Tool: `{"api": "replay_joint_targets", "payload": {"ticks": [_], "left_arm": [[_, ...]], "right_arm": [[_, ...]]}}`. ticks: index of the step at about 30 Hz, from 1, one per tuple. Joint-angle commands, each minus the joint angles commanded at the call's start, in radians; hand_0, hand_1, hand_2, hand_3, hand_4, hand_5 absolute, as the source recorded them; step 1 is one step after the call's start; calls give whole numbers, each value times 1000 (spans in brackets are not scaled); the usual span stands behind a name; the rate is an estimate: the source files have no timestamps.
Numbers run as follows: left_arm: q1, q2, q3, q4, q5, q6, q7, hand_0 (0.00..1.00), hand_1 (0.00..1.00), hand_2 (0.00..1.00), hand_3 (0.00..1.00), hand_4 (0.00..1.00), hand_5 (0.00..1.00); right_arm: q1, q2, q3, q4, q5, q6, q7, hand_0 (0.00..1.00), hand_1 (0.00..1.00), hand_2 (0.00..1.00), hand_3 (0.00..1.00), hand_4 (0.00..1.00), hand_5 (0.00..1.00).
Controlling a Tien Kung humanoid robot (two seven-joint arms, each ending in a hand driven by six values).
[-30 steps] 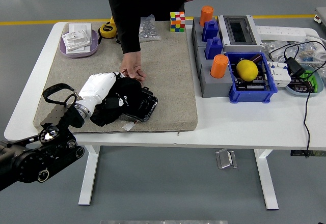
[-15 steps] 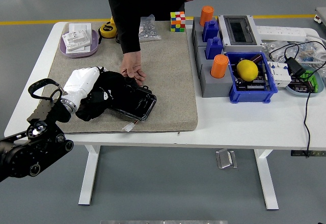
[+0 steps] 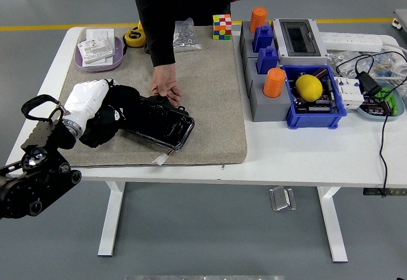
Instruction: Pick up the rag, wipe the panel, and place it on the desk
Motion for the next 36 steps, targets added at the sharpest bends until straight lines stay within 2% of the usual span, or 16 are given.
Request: {"api": "replay_joint_targets", "payload": {"ticks": [8, 14, 21, 29, 36], "left_arm": [[0, 5, -35, 38, 5, 4, -5, 237, 359, 465, 286, 2, 2], [2, 4, -26, 35, 2, 5, -6, 237, 358, 465, 285, 2, 2], [4, -10, -5, 9, 1, 3, -3, 237, 357, 465, 284, 2, 2], [6, -20, 19, -59, 8, -6, 6, 239, 357, 465, 284, 2, 2], [2, -27, 55, -96, 8, -13, 14, 239, 356, 464, 285, 2, 2]], "right_arm": [[0, 1, 1, 1, 0, 0, 0, 716, 592, 660, 577, 982, 528], [1, -1, 0, 0, 1, 1, 0, 716, 591, 660, 576, 982, 529], [2, -2, -1, 1, 2, 1, 1, 716, 592, 660, 576, 983, 528], [1, -5, -2, 1, 3, 3, 1, 716, 591, 660, 577, 983, 529], [2, -8, -3, 1, 5, 4, 0, 716, 592, 660, 577, 984, 530]]}}
